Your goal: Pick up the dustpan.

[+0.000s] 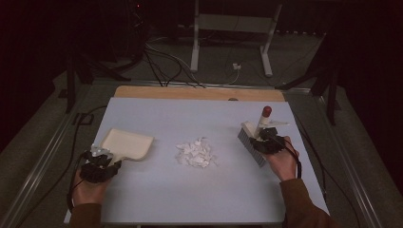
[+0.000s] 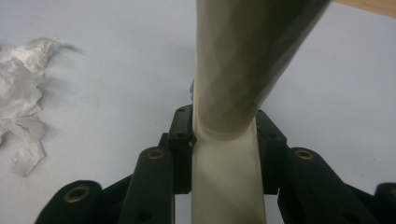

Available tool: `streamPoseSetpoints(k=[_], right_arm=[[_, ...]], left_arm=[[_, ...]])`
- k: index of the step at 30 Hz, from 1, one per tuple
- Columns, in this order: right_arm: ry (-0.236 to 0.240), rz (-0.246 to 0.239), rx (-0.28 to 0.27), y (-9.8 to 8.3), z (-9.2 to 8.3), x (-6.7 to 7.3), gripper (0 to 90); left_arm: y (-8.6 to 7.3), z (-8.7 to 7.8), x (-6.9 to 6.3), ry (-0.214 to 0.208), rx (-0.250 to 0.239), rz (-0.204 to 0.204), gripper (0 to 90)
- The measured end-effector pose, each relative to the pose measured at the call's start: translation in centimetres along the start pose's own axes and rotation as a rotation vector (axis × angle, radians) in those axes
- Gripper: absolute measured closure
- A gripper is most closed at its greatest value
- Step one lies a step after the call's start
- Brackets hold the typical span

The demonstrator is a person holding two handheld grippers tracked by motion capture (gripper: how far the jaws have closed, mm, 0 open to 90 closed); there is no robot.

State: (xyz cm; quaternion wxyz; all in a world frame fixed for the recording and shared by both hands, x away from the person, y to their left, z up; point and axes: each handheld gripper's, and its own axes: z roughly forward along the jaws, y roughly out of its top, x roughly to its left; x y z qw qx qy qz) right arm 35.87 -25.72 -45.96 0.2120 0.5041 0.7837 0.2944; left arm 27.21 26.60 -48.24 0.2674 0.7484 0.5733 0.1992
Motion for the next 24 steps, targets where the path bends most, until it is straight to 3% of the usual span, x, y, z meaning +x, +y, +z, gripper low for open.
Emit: streamPoseSetpoints(k=[7,24], right_arm=[[0.001,0.002,0.000,0.0,0.0,0.0,66.5],[0.000,0.004,0.002,0.0,0.0,0.1,66.5]], left_arm=[[0.1,-0.3,0.4,-0.030,-0.006,0.012,66.8],[0.5,-1.1,0.7,-0.100,-0.028,0.116,66.8]])
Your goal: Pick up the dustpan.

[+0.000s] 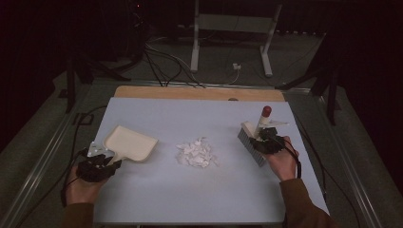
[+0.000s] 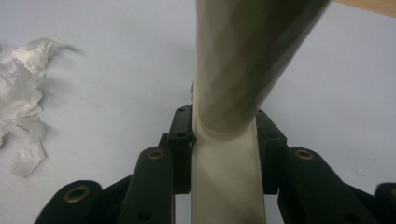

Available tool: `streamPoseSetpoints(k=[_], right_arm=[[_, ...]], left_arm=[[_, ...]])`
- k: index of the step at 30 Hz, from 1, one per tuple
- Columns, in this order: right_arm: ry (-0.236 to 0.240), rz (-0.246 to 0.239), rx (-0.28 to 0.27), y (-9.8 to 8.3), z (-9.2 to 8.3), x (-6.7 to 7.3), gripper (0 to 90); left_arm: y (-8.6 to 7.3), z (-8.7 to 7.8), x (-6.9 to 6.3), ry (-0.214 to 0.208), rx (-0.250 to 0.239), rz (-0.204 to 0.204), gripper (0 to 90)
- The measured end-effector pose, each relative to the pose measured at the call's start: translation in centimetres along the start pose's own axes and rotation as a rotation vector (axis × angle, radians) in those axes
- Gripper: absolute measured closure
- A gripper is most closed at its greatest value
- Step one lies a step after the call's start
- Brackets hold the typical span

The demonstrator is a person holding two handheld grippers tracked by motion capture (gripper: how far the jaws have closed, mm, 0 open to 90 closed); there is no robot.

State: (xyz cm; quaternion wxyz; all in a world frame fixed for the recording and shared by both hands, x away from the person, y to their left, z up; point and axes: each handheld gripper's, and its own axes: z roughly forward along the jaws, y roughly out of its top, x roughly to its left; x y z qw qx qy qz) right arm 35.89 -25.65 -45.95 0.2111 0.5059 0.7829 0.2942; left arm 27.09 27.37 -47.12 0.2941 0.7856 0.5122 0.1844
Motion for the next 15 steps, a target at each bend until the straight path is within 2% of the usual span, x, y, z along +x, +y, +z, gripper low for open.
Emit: streamPoseSetpoints(k=[15], right_arm=[[0.001,0.005,-0.001,0.04,0.04,-0.04,66.5]], left_arm=[[0.45,-0.52,-0.13,-0.051,-0.030,0.091,66.8]])
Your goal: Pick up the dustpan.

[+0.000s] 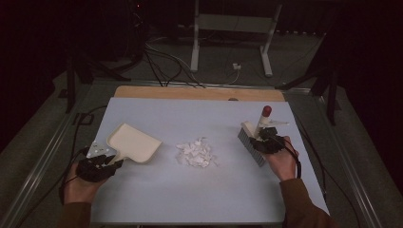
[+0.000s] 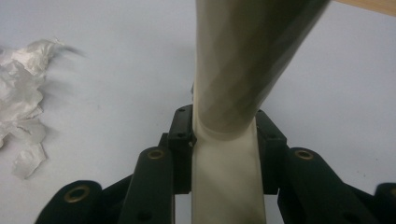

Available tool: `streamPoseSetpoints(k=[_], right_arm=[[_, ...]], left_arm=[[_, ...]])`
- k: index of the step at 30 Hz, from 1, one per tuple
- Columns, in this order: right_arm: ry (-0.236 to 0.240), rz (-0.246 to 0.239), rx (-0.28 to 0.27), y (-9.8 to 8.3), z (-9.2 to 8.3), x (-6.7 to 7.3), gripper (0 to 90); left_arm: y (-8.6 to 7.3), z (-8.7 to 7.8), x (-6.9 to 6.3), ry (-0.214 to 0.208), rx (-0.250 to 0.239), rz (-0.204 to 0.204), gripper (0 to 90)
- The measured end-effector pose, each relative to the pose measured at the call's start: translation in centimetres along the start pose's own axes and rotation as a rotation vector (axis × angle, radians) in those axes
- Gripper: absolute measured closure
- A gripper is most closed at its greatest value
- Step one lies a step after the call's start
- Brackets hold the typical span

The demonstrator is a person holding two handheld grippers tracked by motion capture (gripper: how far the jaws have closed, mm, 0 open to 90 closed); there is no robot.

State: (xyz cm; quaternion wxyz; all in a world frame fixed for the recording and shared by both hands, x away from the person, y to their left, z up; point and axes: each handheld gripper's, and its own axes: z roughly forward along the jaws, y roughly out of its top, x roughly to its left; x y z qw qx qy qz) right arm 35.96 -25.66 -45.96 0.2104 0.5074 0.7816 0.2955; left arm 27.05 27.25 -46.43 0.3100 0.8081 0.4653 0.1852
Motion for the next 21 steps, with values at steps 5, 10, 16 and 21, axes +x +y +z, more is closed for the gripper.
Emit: streamPoseSetpoints(k=[5,10,16,21], right_arm=[[-0.001,0.001,0.000,0.01,0.00,0.01,66.5],[-0.002,0.001,0.000,0.02,0.01,0.04,66.5],[-0.002,0.000,0.000,0.02,0.02,0.03,66.5],[-0.002,0.001,0.000,0.02,0.02,0.06,66.5]], left_arm=[[0.19,-0.06,-0.10,-0.013,0.001,0.032,66.8],[0.35,-0.11,-0.20,-0.033,-0.003,0.060,66.8],[0.48,0.06,-0.29,-0.066,0.006,0.098,66.8],[0.68,0.21,-0.50,-0.087,0.015,0.121,66.8]])
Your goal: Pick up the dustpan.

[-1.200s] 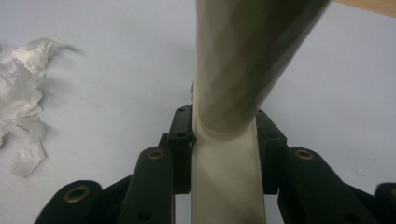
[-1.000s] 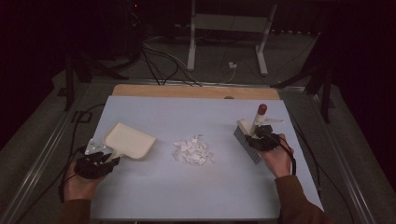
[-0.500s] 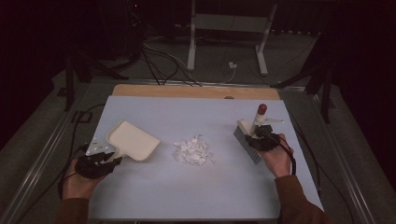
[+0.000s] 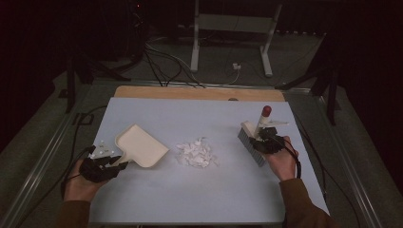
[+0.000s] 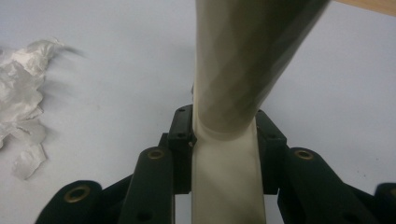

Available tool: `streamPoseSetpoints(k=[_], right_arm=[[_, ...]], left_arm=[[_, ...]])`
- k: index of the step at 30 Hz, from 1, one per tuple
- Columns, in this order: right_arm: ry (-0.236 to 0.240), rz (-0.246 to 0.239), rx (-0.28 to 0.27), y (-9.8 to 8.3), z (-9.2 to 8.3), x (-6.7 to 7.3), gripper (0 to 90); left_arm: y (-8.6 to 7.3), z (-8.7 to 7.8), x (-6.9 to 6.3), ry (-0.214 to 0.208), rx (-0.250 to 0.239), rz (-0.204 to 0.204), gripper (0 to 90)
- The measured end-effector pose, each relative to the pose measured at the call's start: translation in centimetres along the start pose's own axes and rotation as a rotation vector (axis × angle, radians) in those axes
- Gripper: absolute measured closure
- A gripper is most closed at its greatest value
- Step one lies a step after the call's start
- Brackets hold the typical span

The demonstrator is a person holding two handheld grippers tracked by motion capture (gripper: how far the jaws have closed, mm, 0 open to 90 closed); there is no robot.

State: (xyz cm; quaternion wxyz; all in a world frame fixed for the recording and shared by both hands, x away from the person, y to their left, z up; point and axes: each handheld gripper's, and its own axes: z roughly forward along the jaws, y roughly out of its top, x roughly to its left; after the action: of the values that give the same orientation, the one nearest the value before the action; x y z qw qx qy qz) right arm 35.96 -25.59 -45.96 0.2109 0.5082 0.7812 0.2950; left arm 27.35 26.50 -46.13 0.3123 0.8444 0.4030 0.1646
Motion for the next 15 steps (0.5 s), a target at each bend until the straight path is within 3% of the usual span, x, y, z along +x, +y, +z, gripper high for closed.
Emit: streamPoseSetpoints(k=[15], right_arm=[[0.001,-0.001,0.000,0.00,0.00,-0.03,66.5]], left_arm=[[0.33,0.16,0.03,-0.039,0.013,0.041,66.8]])
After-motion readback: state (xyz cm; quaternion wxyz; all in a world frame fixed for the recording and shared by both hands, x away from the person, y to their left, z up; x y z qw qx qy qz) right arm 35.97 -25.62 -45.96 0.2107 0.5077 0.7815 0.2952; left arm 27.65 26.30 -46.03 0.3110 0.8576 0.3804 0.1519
